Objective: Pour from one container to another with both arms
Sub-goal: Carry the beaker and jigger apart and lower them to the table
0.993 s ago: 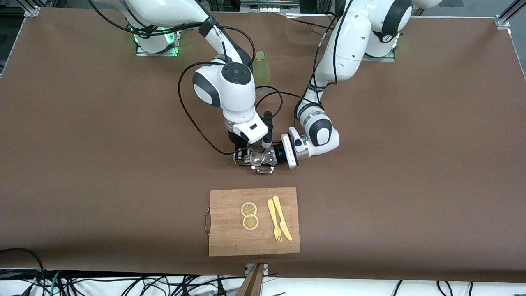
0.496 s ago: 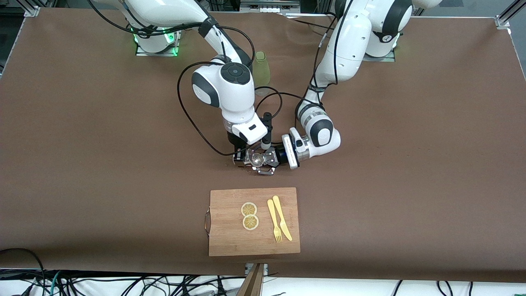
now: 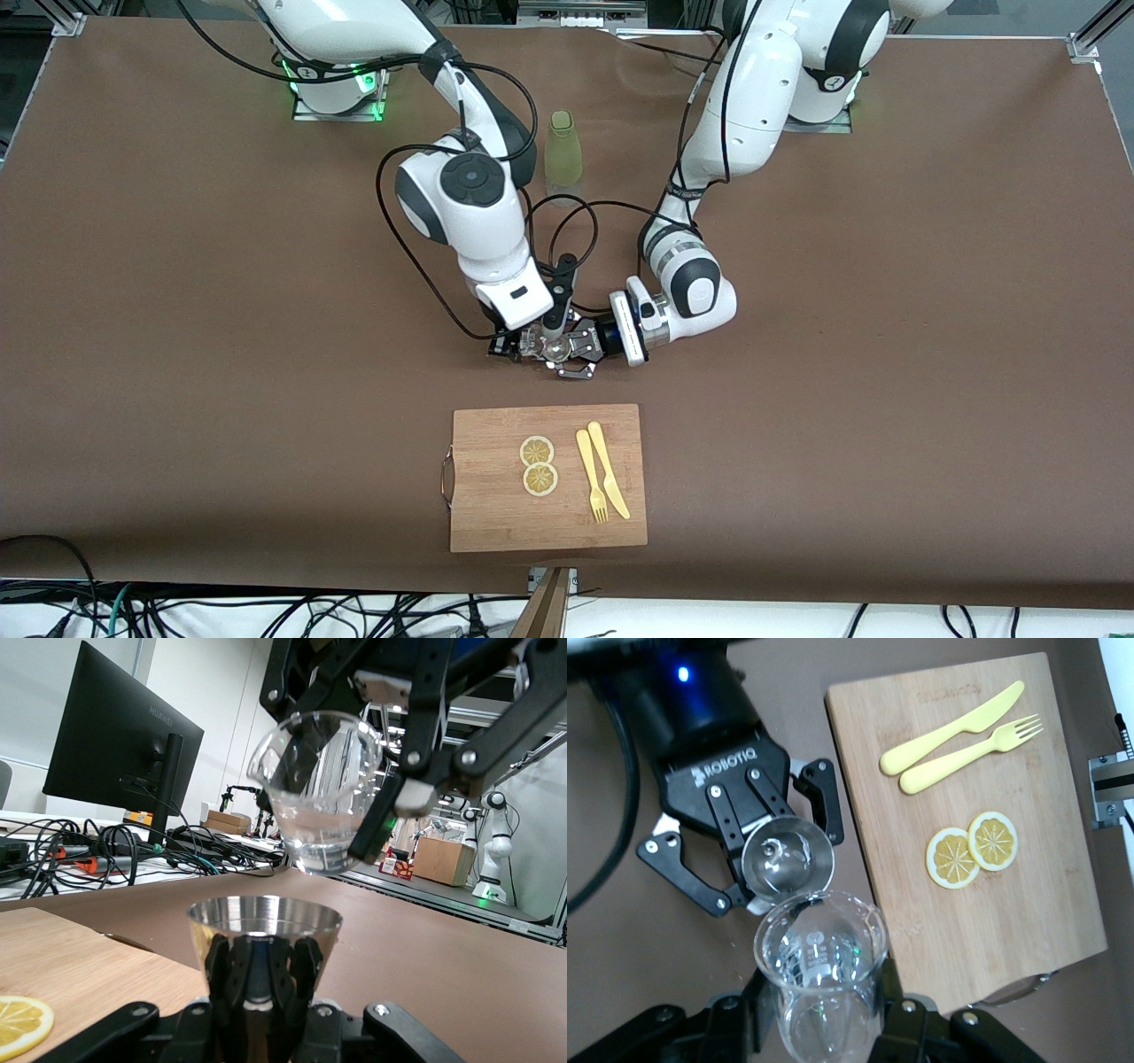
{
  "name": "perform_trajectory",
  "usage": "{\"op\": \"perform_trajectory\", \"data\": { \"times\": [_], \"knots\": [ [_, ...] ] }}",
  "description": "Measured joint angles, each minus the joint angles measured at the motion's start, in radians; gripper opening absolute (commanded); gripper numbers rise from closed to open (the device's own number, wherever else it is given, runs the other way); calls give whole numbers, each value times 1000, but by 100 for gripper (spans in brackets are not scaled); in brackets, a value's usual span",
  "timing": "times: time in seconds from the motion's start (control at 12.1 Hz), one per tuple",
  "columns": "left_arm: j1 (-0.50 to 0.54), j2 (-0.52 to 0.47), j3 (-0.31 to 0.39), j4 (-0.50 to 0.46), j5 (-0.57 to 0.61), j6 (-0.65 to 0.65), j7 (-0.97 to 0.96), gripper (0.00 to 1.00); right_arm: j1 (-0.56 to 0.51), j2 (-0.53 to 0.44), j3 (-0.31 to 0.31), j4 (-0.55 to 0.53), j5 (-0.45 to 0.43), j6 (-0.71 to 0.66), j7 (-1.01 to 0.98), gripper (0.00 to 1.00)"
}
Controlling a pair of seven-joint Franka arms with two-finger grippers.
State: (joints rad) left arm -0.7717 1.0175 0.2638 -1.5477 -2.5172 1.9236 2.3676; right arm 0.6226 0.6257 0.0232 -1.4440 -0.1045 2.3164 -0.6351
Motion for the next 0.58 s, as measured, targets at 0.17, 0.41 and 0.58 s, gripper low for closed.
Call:
{"op": "perform_trajectory", "data": {
  "times": [0.17, 0.41, 0.58],
  "knots": [
    [1, 0, 8, 0, 0, 1, 0, 0, -24, 0, -1, 19, 105, 0, -12, 23],
    [6, 0, 15, 0, -1, 2, 0, 0, -89, -4, -2, 33, 249, 19, -53, 24],
    [17, 0, 26, 1, -2, 1, -1, 0, -151, -9, 3, 32, 335, 56, -82, 24]
  ]
}}
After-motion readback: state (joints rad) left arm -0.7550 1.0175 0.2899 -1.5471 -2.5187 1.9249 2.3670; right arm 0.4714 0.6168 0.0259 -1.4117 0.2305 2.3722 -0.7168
